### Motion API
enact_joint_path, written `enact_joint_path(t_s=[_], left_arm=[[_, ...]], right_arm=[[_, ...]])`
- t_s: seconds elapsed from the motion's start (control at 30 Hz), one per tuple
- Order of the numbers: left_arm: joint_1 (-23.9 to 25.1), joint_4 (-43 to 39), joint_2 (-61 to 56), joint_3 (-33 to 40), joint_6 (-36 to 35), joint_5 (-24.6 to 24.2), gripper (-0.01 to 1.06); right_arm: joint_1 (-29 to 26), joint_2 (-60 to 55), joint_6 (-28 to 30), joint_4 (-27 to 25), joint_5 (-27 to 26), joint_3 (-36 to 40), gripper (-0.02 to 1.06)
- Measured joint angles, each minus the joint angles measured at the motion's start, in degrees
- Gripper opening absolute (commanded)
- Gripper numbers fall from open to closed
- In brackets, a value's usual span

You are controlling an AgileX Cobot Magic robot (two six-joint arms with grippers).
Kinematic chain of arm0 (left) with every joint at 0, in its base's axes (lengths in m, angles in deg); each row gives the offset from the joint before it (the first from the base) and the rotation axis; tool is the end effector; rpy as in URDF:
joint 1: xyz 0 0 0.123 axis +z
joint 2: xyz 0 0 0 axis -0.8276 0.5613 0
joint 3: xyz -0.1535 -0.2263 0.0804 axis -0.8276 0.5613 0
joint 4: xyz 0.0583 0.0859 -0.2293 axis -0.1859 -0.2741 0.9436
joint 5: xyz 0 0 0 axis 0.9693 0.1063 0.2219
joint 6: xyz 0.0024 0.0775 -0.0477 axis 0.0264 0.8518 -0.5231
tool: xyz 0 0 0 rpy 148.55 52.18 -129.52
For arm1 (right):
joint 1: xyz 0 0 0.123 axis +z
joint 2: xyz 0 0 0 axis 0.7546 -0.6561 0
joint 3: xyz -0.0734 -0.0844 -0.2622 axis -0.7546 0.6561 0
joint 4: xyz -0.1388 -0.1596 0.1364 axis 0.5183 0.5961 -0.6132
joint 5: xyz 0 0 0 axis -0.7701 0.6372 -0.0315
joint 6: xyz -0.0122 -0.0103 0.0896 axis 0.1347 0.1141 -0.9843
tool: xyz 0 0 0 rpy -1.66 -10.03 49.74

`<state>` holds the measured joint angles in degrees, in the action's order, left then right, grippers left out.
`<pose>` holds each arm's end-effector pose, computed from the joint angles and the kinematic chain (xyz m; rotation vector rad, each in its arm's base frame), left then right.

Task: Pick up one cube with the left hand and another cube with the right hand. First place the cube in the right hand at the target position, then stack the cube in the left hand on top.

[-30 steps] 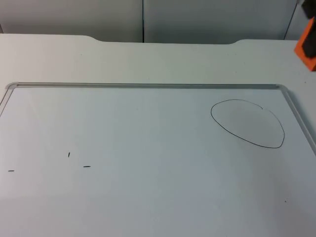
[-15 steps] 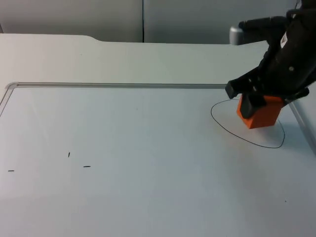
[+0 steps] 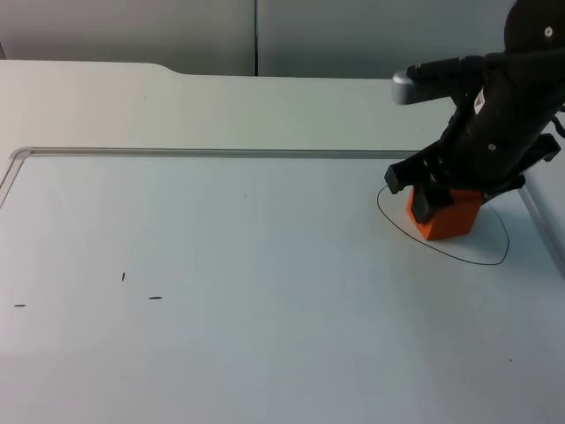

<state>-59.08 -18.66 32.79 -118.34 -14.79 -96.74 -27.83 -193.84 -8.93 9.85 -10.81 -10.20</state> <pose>0.1177 -0.0359 0.3730 0.3932 2.1512 -0.3124 0.3760 0.1389 0.1146 -0.4687 2.7911 -0.0100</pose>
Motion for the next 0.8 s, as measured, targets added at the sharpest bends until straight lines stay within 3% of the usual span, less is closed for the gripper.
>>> enact_joint_path(t_s=[0.33, 0.43, 0.5, 0.57, 0.6, 0.63, 0.67, 0.7, 0.73, 0.8], left_arm=[[0.00, 0.00, 0.00, 0.00, 0.00, 0.00, 0.00], [0.00, 0.00, 0.00, 0.00, 0.00, -0.02, 0.00], [0.00, 0.00, 0.00, 0.00, 0.00, -0.13, 0.00], [0.00, 0.00, 0.00, 0.00, 0.00, -0.25, 0.00], [0.00, 0.00, 0.00, 0.00, 0.00, -0.25, 0.00], [0.00, 0.00, 0.00, 0.00, 0.00, -0.25, 0.00], [0.00, 0.00, 0.00, 0.00, 0.00, -0.36, 0.00], [0.00, 0.00, 0.00, 0.00, 0.00, -0.36, 0.00], [0.00, 0.00, 0.00, 0.00, 0.00, -0.48, 0.00], [0.00, 0.00, 0.00, 0.00, 0.00, -0.48, 0.00]], right_arm=[[0.00, -0.27, -0.34, 0.00, 0.22, -0.41, 0.00], [0.00, -0.27, -0.34, 0.00, 0.22, -0.49, 0.07], [0.00, -0.37, -0.34, 0.00, 0.26, -0.53, 0.23], [0.00, -0.37, -0.45, 0.00, 0.26, -0.53, 0.52], [0.00, -0.37, -0.45, 0.00, 0.26, -0.53, 0.60], [0.00, -0.37, -0.45, -0.11, 0.26, -0.53, 0.60], [0.00, -0.37, -0.45, -0.21, 0.26, -0.53, 0.85], [0.00, -0.37, -0.58, -0.37, 0.26, -0.53, 1.00], [0.00, -0.15, -0.58, -0.37, 0.26, -0.53, 1.05], [0.00, 0.49, -0.58, -0.37, 0.26, -0.53, 1.05]])
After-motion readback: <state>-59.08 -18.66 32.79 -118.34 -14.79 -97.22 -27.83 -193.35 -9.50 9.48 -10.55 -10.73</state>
